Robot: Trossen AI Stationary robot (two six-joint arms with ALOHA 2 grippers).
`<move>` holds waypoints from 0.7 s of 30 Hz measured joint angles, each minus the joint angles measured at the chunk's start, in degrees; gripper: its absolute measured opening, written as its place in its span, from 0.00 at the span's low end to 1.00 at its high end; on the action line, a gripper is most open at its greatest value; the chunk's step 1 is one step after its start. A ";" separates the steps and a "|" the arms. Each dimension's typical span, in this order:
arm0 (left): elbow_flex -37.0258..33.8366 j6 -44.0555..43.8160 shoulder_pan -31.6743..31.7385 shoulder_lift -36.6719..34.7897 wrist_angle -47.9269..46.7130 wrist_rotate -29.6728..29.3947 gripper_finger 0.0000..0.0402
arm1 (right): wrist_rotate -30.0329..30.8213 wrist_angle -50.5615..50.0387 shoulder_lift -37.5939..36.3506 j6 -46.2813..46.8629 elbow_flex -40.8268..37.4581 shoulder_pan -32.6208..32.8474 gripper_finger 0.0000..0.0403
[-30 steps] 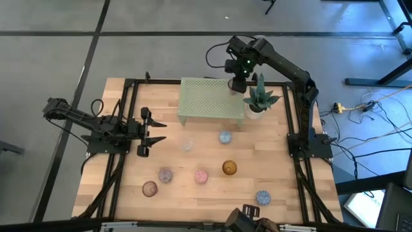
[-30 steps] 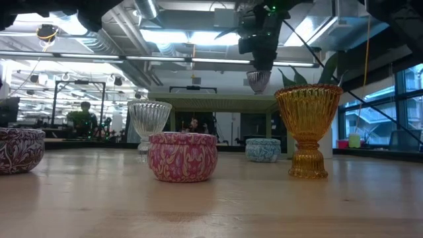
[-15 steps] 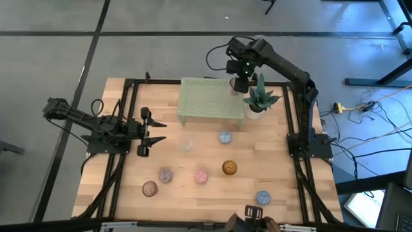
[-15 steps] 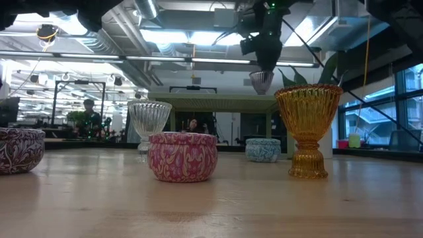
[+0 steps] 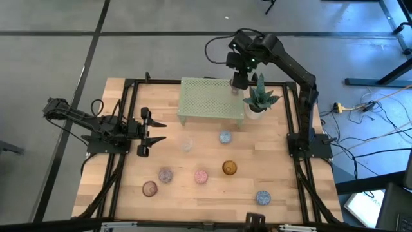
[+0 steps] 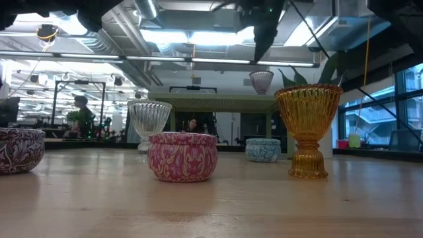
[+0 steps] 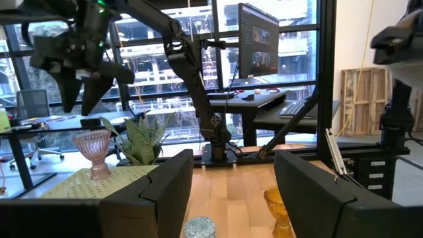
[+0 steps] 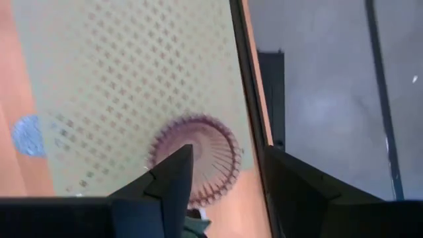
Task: Pick & Place candle stick holders
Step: Align the orange glass candle holder with the purple glass candle holder on the shelf
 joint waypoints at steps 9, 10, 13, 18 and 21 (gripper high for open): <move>0.00 -0.01 0.00 0.01 0.00 0.00 0.52 | -3.90 -1.16 -4.05 8.57 -0.14 10.48 0.47; 0.00 0.00 0.00 0.01 0.00 -0.01 0.52 | -4.91 -1.16 -4.29 9.68 -0.14 12.19 0.47; 0.00 -0.01 0.00 0.01 0.00 -0.01 0.52 | -7.60 -1.15 -4.44 13.78 -0.16 17.55 0.47; 0.00 -2.86 0.00 -0.01 -0.28 0.48 0.52 | -9.19 -1.12 -4.76 24.43 -2.16 26.89 0.47; 0.00 -4.28 0.00 0.01 -0.59 1.41 0.52 | -9.20 -1.18 -5.68 25.09 -7.18 32.93 0.47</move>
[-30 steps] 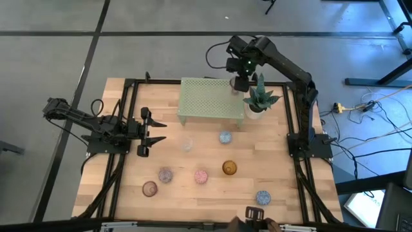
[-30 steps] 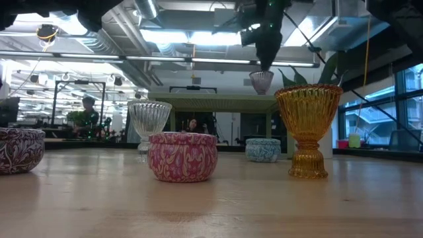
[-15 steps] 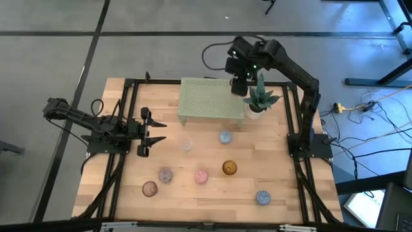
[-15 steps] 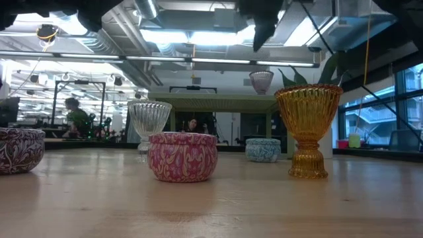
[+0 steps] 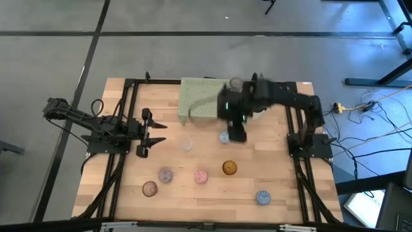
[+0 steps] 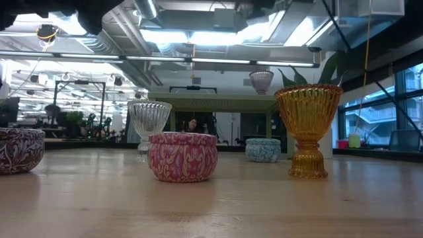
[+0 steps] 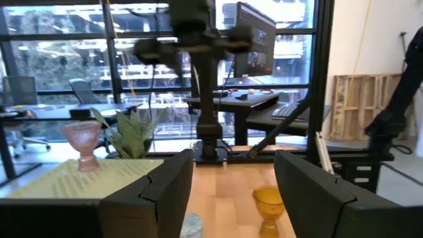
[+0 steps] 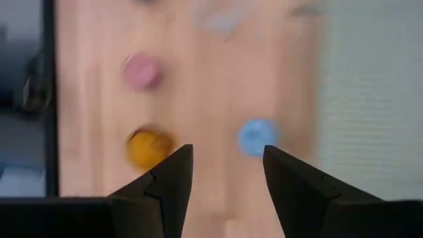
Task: Pick & Place candle stick holders
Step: Align the orange glass candle holder with the purple glass candle holder on the shelf
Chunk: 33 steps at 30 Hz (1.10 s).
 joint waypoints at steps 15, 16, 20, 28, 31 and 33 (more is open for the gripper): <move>-0.50 -4.75 -0.02 0.04 -2.02 1.79 0.52 | -3.24 28.36 -8.05 18.62 -43.91 16.32 0.47; -0.50 -4.74 -0.02 0.04 -1.95 1.75 0.52 | -3.22 29.57 -8.71 19.37 -45.44 15.94 0.47; -0.50 -4.75 -0.02 0.07 -0.71 1.61 0.52 | 0.93 33.42 -11.58 20.23 -49.78 14.42 0.47; -0.53 -4.71 -0.02 0.09 0.32 1.59 0.52 | 0.79 47.21 -12.77 22.94 -58.46 13.30 0.47; -0.54 -4.66 -0.02 0.09 0.24 1.58 0.52 | 1.65 47.39 -12.77 23.20 -60.96 13.30 0.47; -0.54 -4.66 -0.02 0.09 0.24 1.57 0.52 | 3.48 47.56 -12.77 23.16 -61.94 13.30 0.47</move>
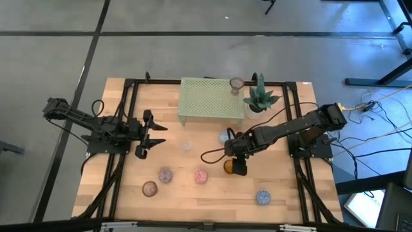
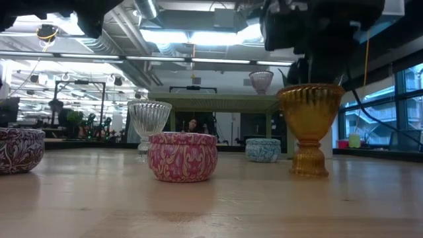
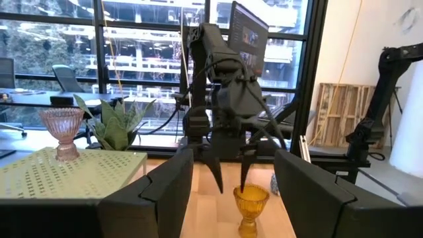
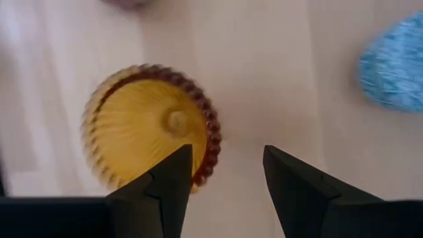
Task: Pick & Place candle stick holders
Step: Align the orange glass candle holder with the purple glass candle holder on the shelf
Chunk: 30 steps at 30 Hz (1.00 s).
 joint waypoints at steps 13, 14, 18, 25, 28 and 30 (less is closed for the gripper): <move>0.00 0.11 0.00 0.00 0.00 -0.98 0.52 | 0.20 3.42 0.00 -1.55 -1.07 -0.01 0.46; 0.00 0.11 0.00 0.00 0.00 -1.43 0.52 | 0.20 3.42 0.00 -1.57 -1.07 0.00 0.45; 0.00 0.11 0.00 0.00 0.00 -1.69 0.52 | 0.24 3.43 0.00 -1.75 -1.05 -0.08 0.32; 0.00 0.11 0.02 0.00 0.00 -1.67 0.52 | -0.04 3.62 0.00 -7.65 -0.92 -0.09 0.05; 0.00 0.11 0.00 0.00 0.00 -1.66 0.52 | -0.23 3.59 0.00 -7.73 -0.92 -0.09 0.07; 0.00 0.11 0.00 0.00 0.00 -1.66 0.52 | -1.55 3.28 0.02 -7.84 -0.70 -0.13 0.09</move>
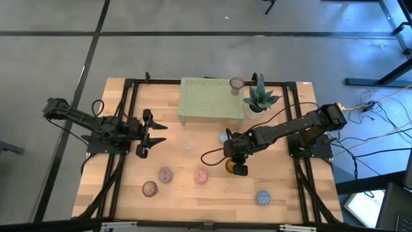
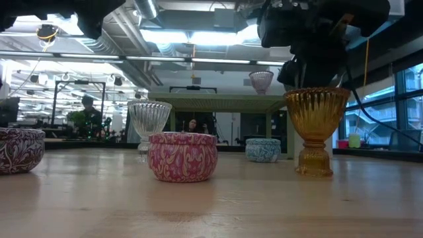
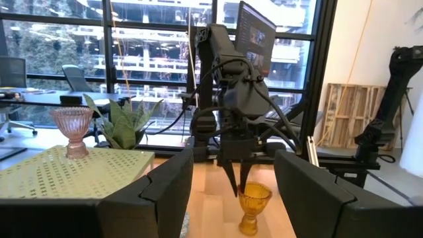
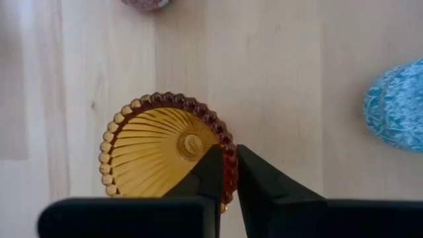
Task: Pick & Place candle stick holders
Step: Align the orange glass candle holder with the purple glass candle holder on the shelf
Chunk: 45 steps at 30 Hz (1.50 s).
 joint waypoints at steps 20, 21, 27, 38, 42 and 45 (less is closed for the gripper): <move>0.00 0.00 0.00 0.00 -0.02 0.07 0.52 | 12.80 -35.42 0.09 -9.08 30.77 -6.45 0.07; 0.00 0.00 0.00 0.00 -0.02 0.07 0.52 | 12.70 -36.76 0.08 -9.52 31.85 -7.42 0.06; 0.00 0.00 0.00 0.01 -0.02 0.11 0.52 | 10.54 -41.00 0.00 -15.83 37.60 -13.76 0.05; 0.00 0.00 0.01 0.00 -0.02 0.13 0.52 | 8.13 -40.59 0.01 -20.99 40.56 -27.48 0.06; 0.00 0.00 0.00 0.00 -0.02 0.13 0.52 | 4.41 -39.92 0.09 -21.83 39.26 -31.19 0.07; 0.00 0.00 0.00 0.00 -0.02 0.13 0.52 | 4.34 -39.38 0.34 -22.48 38.47 -33.03 0.08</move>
